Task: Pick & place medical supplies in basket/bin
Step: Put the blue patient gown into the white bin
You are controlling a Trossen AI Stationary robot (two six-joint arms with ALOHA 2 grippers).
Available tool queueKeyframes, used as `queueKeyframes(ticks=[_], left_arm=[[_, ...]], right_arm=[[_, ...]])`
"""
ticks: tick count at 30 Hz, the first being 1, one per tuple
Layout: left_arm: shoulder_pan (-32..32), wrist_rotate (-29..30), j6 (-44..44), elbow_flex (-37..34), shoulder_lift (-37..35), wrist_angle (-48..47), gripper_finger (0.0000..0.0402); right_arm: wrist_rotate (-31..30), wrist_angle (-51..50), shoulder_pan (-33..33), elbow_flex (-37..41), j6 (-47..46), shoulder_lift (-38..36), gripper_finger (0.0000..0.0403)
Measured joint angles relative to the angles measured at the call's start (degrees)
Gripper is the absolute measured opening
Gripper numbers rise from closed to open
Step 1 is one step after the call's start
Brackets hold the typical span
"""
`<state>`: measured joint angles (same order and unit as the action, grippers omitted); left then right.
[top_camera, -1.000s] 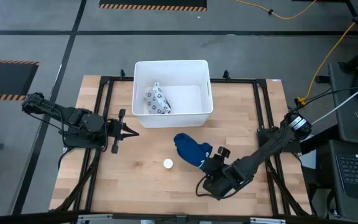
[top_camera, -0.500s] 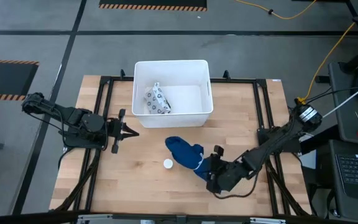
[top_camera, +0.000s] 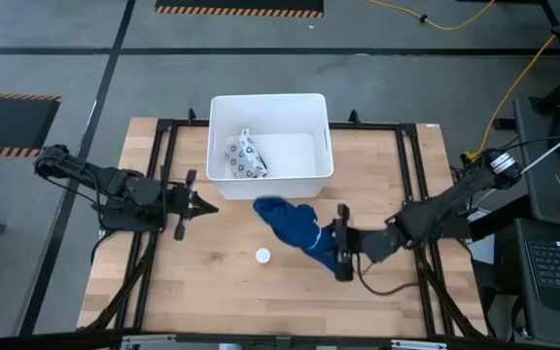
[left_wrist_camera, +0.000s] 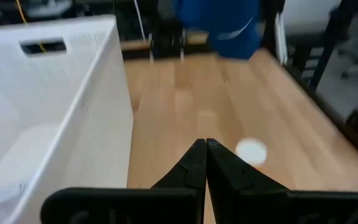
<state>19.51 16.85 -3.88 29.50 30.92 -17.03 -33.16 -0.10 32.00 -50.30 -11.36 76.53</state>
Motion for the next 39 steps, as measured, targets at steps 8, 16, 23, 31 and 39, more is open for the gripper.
queueKeyframes(ticks=[8,16,23,31,39], left_arm=[[-0.02,0.00,0.31,0.00,0.00,8.54,0.0002],[-0.02,0.03,7.73,0.00,-0.02,13.40,0.0008],[-0.11,4.52,14.67,0.00,-0.02,13.46,0.0002],[-0.11,24.84,22.83,0.00,-0.49,13.46,0.0005],[-0.11,29.86,29.49,0.00,-0.83,13.42,0.0006]], right_arm=[[7.85,4.11,-9.39,0.00,7.85,-3.19,0.0193],[16.16,7.16,-19.71,-2.76,14.05,-4.26,0.0193],[19.86,3.59,-26.35,-9.74,19.73,-4.32,0.0193],[20.69,-2.06,-35.07,-15.08,20.77,-4.32,0.0193],[31.19,-5.62,-44.15,-20.91,22.59,-1.76,0.0193]])
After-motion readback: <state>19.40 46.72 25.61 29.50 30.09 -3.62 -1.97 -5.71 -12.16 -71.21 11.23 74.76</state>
